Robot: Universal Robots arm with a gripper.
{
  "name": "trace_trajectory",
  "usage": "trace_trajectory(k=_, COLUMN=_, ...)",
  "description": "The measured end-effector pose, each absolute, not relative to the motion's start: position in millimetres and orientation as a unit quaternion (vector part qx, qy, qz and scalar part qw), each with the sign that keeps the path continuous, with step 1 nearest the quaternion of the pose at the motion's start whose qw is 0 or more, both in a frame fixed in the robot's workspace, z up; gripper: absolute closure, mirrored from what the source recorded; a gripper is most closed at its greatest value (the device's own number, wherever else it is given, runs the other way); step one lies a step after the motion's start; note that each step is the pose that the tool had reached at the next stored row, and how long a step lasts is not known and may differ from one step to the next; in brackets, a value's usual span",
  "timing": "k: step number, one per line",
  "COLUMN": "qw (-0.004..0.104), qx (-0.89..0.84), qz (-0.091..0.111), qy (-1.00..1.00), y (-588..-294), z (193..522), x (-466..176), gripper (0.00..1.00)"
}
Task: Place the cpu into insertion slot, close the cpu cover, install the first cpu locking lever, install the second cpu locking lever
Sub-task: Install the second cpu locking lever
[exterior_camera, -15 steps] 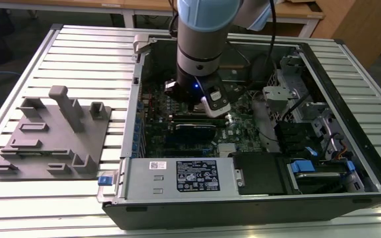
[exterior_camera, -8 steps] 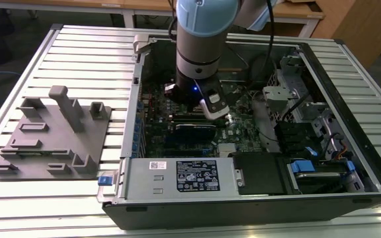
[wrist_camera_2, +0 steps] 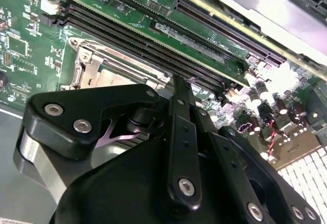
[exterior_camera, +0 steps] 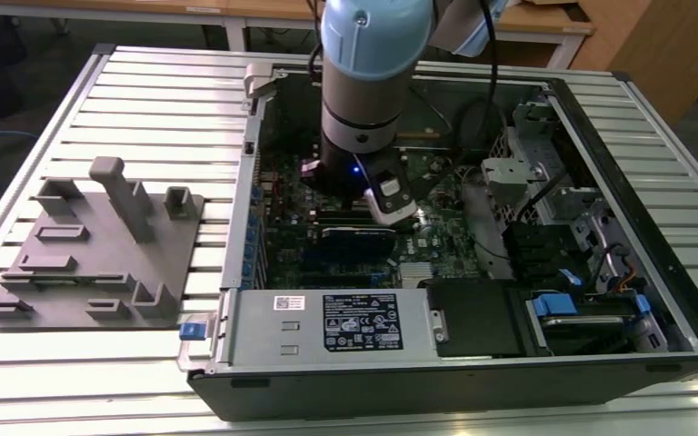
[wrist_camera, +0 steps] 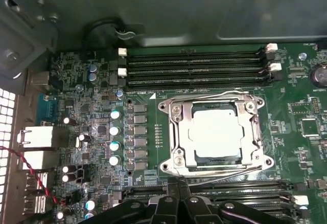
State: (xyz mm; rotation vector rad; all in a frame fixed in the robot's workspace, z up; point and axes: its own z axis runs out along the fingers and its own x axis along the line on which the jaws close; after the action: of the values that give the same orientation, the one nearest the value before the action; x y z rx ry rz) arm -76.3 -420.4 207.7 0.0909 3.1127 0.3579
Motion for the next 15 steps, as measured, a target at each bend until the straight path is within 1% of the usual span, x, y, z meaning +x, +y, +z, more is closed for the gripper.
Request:
trace_trajectory(k=9, qw=0.003, qx=0.029, qz=0.114, qy=0.993, y=-420.4, z=204.7, x=-78.2, gripper=0.90)
trace_trajectory(k=15, qw=0.003, qx=0.029, qz=0.118, qy=0.993, y=-420.5, z=203.5, x=-78.7, gripper=0.90)
